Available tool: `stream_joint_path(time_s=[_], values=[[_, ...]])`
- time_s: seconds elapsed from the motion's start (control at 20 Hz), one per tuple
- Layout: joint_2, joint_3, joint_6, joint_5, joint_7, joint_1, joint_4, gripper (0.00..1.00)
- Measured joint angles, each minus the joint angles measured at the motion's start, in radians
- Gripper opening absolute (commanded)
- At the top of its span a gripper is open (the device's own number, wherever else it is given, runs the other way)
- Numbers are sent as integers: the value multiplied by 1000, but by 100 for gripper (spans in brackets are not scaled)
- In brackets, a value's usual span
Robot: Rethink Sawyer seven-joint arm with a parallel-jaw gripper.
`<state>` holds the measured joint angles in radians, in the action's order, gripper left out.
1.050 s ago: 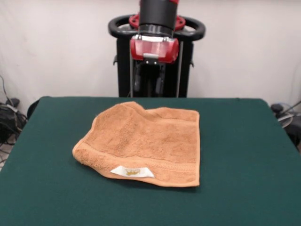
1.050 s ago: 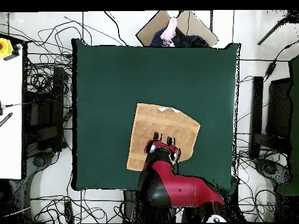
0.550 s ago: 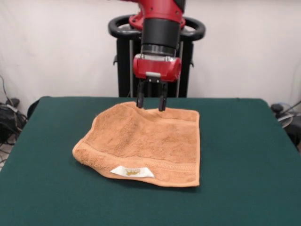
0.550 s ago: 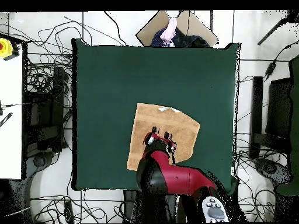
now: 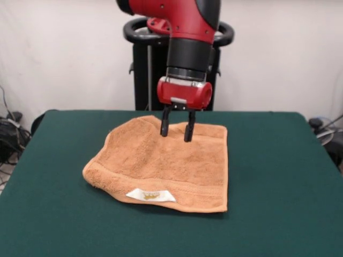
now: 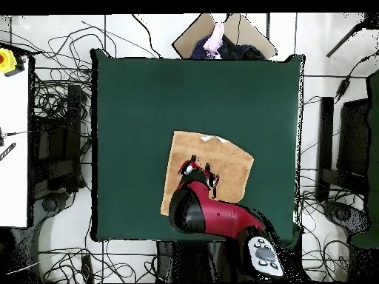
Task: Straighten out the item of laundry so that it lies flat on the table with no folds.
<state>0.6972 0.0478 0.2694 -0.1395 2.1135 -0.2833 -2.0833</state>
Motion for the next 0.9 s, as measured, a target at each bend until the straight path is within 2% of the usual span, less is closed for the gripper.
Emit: stream_joint_path(time_s=[0.35,0.55,0.9], values=[[-30,4,-103,93,0,12,67,100],[-72,7,-180,147,0,11,122,100],[-155,34,-236,219,0,11,202,100]])
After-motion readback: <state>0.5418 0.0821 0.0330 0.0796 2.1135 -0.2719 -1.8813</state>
